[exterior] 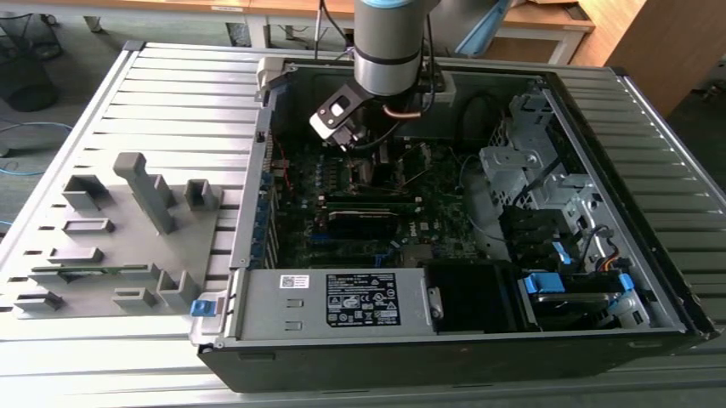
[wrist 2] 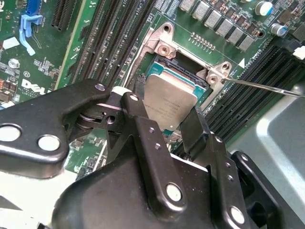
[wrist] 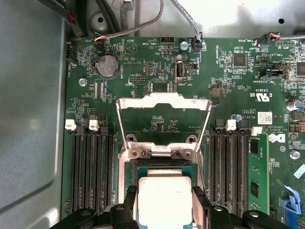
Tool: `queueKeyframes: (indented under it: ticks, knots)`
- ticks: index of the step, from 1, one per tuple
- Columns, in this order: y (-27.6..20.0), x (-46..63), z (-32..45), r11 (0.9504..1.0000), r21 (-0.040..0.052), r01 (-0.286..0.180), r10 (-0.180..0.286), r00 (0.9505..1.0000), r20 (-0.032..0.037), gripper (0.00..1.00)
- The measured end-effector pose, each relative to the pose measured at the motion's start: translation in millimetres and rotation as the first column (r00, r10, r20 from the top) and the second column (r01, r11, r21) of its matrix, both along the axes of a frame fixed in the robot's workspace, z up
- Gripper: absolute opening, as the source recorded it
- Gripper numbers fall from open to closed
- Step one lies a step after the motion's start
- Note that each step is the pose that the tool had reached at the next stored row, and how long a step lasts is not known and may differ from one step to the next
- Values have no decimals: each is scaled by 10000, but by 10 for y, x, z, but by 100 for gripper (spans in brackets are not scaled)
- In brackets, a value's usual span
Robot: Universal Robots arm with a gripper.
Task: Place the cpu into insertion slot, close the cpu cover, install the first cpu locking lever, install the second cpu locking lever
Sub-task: 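Place the cpu into insertion slot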
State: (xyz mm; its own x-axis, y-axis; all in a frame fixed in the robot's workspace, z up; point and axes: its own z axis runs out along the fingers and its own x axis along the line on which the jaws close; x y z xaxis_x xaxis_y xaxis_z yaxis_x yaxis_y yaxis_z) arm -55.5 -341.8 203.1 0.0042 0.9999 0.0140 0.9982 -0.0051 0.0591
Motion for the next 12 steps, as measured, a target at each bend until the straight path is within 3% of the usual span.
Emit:
queueKeyframes:
  ticks: [12]
  knots:
    - [32,0,-49,10000,0,0,0,10000,0,54]
